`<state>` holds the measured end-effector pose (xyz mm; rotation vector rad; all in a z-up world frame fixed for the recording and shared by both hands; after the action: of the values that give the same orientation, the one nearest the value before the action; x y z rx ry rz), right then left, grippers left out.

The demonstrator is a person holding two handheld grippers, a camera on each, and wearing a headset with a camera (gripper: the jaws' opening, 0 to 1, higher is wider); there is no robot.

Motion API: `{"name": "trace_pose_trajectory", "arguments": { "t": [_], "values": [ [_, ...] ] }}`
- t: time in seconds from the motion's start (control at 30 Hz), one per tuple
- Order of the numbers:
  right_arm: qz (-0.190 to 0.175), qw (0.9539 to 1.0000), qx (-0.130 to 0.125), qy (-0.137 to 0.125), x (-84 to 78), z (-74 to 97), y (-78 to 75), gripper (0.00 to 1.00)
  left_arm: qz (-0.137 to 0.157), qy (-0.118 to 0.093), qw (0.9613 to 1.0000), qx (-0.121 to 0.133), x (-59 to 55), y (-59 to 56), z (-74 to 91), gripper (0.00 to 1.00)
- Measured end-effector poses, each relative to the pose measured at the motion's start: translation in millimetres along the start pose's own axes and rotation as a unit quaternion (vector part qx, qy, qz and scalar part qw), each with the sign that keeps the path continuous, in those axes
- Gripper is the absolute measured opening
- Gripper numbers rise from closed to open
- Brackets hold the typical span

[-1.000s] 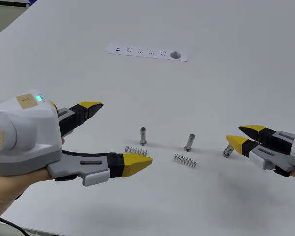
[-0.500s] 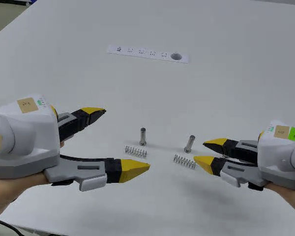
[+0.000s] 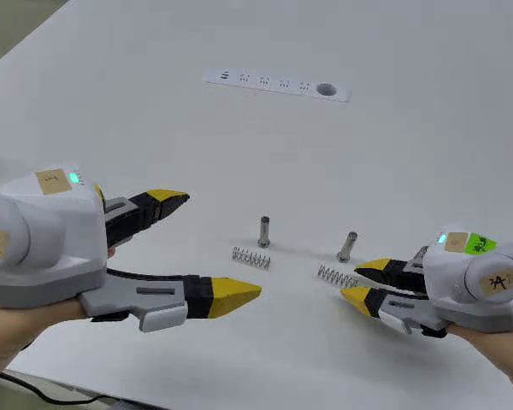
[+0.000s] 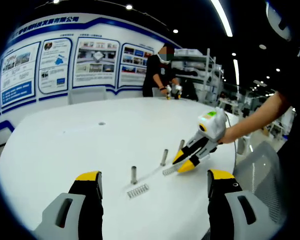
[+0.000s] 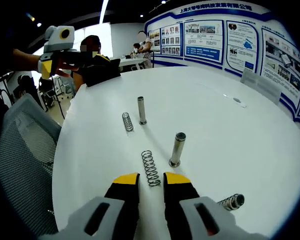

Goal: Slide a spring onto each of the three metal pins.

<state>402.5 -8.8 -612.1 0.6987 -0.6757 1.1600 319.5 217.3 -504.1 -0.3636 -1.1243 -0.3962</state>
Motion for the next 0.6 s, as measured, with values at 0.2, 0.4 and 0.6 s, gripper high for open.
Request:
{"name": "trace_pose_trajectory", "arguments": {
  "t": [0.2, 0.4, 0.6],
  "values": [
    [-0.007, 0.9999, 0.010, 0.008, -4.4, -3.8, -3.8, 0.17, -0.013, 0.008, 0.9998, -0.009, 1.1, -2.3, -1.7, 0.88],
    [-0.005, 0.9999, 0.009, 0.008, -3.3, -1.7, -1.9, 0.15, -0.005, 0.005, 0.9999, -0.009, 3.1, -2.1, -4.6, 0.88],
    [-0.010, 0.9998, 0.017, 0.009, -4.4, -3.2, -0.6, 0.11, -0.017, 0.010, 0.9996, -0.018, 1.9, -7.4, -7.0, 0.88]
  ]
}}
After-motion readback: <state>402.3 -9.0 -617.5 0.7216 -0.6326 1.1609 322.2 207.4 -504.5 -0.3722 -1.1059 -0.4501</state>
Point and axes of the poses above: the centre of the closed fingertips' face, and the gripper's own axes: z roughly backward along the fingers, y roughly to its left, x roughly out of its top, the point moved 7 cm from there along z, roughly backward along the fingers, and after that the axes turned 10 degrees about x, right-handed, at the moved point
